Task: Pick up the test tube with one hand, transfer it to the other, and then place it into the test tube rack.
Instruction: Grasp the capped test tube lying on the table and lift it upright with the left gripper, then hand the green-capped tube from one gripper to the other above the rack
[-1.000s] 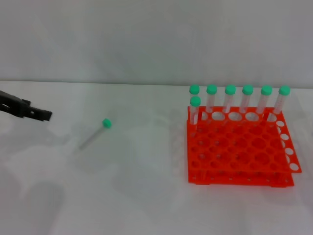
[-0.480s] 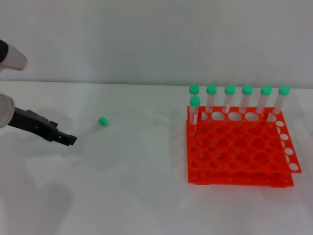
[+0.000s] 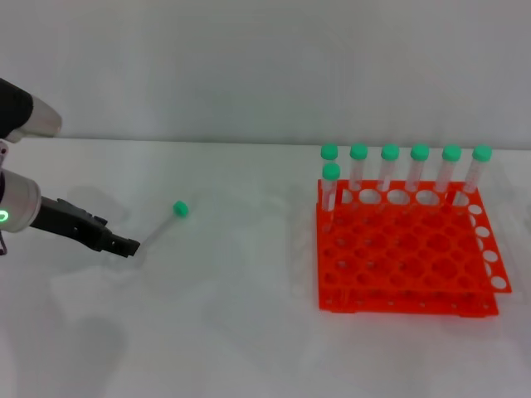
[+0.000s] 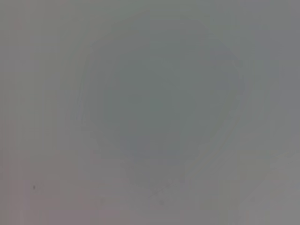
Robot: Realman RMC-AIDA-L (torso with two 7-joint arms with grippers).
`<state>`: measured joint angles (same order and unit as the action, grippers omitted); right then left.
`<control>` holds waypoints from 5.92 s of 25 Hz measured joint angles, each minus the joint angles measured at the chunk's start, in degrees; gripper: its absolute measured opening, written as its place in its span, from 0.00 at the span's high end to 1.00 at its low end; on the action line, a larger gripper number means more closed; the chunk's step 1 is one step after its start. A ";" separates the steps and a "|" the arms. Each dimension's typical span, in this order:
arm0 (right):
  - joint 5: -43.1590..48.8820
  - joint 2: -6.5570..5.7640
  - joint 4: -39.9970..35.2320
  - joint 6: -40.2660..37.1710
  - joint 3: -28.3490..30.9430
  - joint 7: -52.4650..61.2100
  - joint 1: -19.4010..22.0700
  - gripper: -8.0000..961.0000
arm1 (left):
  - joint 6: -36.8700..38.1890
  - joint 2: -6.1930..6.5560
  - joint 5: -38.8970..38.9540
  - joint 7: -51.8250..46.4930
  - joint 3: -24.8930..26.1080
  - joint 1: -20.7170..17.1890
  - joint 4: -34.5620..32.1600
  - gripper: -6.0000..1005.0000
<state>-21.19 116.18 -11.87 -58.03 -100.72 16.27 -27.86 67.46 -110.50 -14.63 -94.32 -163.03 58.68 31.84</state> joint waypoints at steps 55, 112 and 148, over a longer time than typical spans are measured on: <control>-0.17 -0.57 0.49 -0.15 1.23 -0.98 -0.42 0.09 | -8.51 -2.49 5.51 0.41 -0.01 -0.74 -4.59 0.75; -0.16 -0.32 -1.26 -1.62 1.32 1.16 0.76 0.09 | 6.92 -8.39 66.63 55.36 0.07 -14.85 -17.39 0.81; 40.92 -10.79 -4.32 -31.21 -0.31 44.93 -3.32 0.09 | 19.07 -9.34 61.81 85.54 0.17 -21.74 -47.42 0.81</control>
<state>19.73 105.39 -16.19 -89.24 -101.04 61.20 -31.17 86.54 -119.84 47.19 -8.77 -162.86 36.94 -15.58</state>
